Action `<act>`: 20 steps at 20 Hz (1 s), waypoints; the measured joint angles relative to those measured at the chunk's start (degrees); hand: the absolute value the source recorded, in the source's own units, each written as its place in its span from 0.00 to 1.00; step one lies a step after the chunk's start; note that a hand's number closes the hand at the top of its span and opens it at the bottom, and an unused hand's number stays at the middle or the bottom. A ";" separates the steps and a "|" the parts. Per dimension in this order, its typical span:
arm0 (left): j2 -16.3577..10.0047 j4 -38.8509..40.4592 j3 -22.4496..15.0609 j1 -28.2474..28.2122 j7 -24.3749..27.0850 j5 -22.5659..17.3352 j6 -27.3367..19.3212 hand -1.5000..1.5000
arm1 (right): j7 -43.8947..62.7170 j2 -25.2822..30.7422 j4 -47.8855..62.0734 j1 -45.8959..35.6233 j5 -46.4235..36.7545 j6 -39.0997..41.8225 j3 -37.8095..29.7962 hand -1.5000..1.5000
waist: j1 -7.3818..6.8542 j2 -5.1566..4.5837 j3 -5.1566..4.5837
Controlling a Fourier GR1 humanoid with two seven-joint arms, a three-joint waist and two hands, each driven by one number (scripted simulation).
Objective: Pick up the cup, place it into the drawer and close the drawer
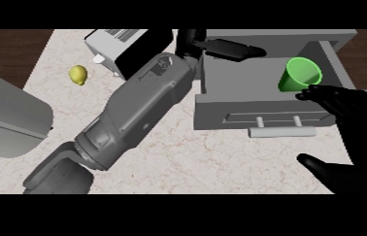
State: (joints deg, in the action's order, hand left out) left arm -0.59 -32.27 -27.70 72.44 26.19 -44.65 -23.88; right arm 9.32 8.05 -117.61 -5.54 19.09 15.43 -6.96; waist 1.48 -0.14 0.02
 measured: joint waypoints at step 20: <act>-21.82 -39.26 5.67 -33.86 -8.57 -2.38 1.13 0.00 | -1.18 7.42 0.24 3.70 -18.43 6.33 4.78 1.00 | -3.04 0.54 -0.02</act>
State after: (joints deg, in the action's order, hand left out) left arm -22.41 -71.53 -22.03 38.59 17.62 -47.03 -22.75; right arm 8.14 15.46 -117.37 -1.84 0.66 21.76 -2.18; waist -1.56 0.40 0.00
